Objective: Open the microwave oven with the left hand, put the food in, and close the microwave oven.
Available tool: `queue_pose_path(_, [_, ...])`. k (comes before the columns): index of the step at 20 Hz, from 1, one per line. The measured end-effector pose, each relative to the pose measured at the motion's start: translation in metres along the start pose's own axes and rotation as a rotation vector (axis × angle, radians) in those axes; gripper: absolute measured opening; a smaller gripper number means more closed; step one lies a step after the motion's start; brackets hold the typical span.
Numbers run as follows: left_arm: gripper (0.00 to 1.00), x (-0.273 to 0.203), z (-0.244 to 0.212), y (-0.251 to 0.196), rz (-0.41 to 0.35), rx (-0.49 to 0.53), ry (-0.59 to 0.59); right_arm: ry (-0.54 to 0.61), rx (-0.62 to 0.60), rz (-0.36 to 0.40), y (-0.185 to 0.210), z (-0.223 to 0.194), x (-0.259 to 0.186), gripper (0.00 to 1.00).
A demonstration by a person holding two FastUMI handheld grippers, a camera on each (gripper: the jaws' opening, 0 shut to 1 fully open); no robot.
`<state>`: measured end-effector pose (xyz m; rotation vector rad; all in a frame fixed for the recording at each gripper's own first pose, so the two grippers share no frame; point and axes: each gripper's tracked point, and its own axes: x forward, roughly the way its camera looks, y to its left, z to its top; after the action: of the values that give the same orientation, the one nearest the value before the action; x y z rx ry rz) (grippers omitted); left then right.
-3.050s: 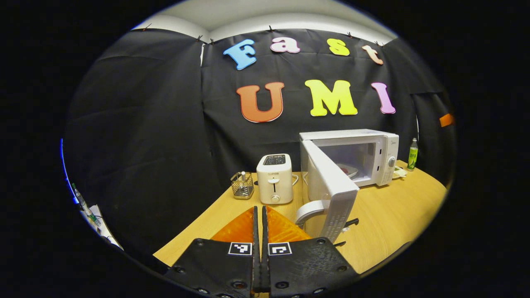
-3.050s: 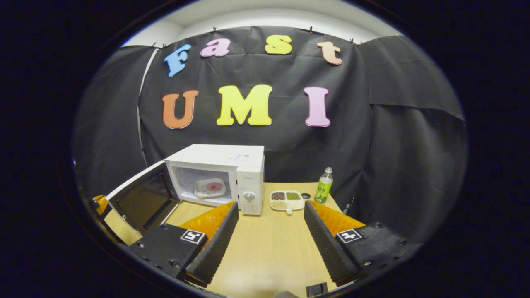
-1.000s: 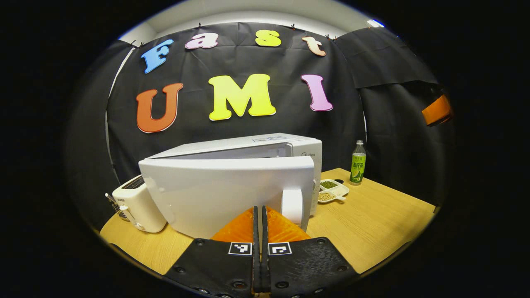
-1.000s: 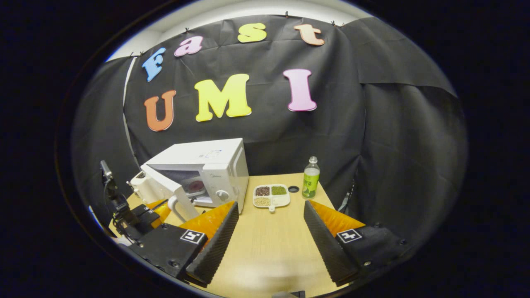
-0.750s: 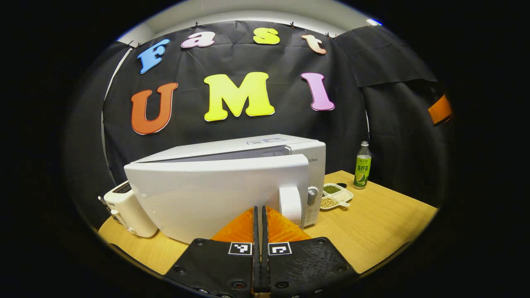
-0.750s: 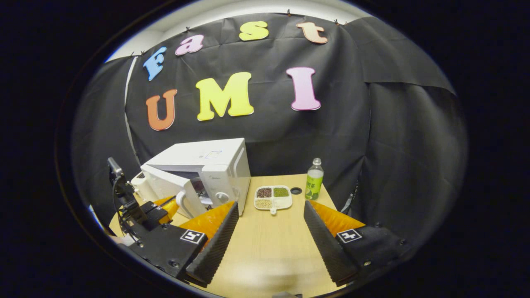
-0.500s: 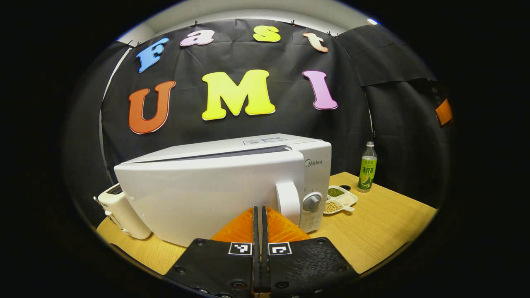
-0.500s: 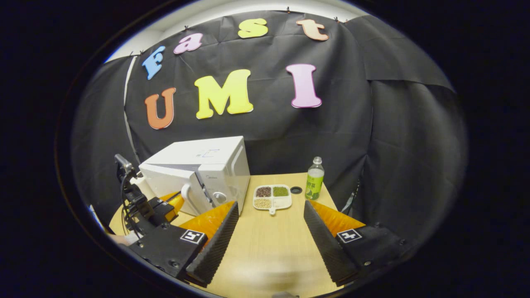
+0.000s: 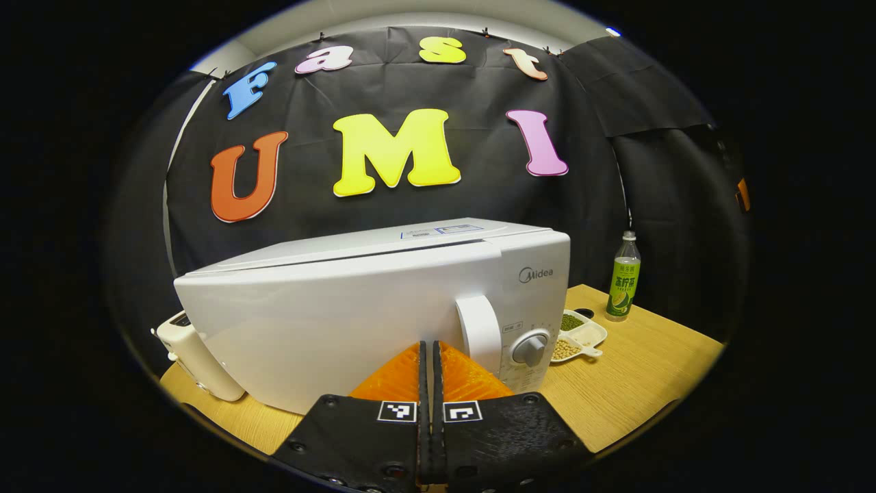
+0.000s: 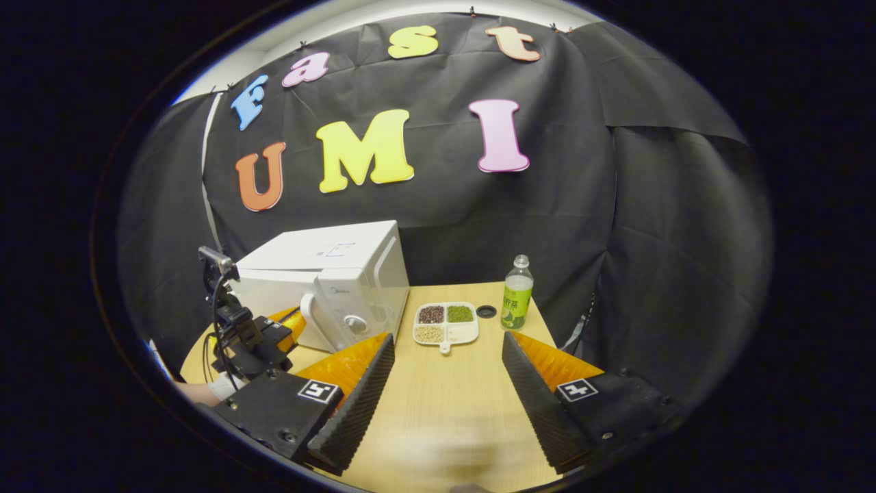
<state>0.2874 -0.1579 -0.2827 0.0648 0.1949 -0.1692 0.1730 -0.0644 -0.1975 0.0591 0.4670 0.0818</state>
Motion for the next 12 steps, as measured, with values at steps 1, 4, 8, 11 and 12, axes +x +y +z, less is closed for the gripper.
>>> queue_pose_path(1, [0.0, -0.001, -0.001, 0.001, -0.001, -0.003, 0.0, 0.0, -0.002, 0.001, 0.0, -0.001, 0.0, 1.0])
queue_pose_path(4, [0.0, 0.0, -0.001, 0.001, 0.001, 0.006, -0.002, 0.007, -0.001, 0.006, 0.002, -0.002, 0.001, 1.0])
queue_pose_path(8, [0.0, 0.004, 0.0, 0.002, 0.013, 0.026, -0.006, 0.006, 0.001, 0.011, 0.006, 0.0, -0.001, 1.0])
queue_pose_path(11, [0.0, 0.006, 0.001, 0.002, 0.007, 0.028, -0.011, 0.004, -0.008, 0.007, 0.009, -0.002, -0.004, 1.0])
queue_pose_path(12, [0.0, 0.009, 0.003, 0.001, -0.002, 0.022, -0.012, 0.009, -0.01, 0.011, 0.012, -0.002, -0.005, 1.0])
